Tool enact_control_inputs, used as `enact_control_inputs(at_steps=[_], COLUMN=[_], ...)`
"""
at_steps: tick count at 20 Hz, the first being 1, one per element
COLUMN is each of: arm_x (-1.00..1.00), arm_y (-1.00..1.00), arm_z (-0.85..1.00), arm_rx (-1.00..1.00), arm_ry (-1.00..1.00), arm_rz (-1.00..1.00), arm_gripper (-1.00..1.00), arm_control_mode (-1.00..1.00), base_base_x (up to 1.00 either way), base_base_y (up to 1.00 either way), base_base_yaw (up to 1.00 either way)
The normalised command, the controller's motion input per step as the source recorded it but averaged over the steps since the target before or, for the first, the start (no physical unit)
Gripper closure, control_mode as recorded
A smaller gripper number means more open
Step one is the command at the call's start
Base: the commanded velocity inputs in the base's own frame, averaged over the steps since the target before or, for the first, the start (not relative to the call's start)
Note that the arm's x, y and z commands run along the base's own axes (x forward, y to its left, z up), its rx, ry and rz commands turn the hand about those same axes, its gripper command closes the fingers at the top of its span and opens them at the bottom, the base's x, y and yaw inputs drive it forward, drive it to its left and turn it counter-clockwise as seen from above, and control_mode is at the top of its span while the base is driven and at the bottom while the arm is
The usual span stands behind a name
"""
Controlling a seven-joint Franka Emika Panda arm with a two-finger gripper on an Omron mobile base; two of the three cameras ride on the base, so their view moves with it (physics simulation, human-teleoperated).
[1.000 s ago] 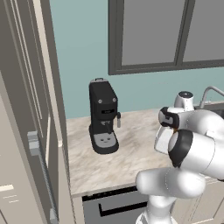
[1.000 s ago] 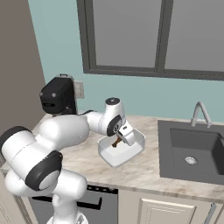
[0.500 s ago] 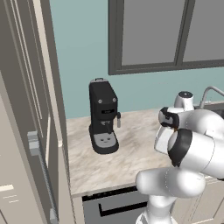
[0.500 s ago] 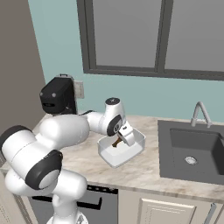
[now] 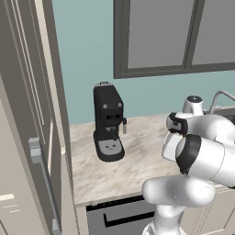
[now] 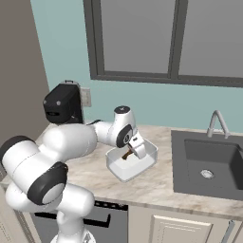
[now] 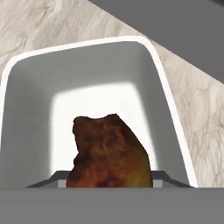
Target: Retrieve the tupperware from the cabinet, then place the raw meat into the tupperware to avoid contamination.
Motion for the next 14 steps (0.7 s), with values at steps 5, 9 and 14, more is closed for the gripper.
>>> enact_control_inputs(at_steps=[5, 9, 14], arm_x=[0.02, 0.02, 0.0], arm_y=[0.0, -0.03, -0.09], arm_z=[0.0, 0.0, 0.07], arm_rx=[0.0, 0.0, 0.0], arm_ry=[0.0, 0.0, 0.0], arm_rz=[-0.03, -0.03, -0.03], arm_gripper=[-1.0, -1.0, -1.0], arm_control_mode=[-1.0, -1.0, -1.0], base_base_x=[0.0, 0.0, 0.0], base_base_y=[0.0, 0.0, 0.0], base_base_yaw=[0.0, 0.0, 0.0])
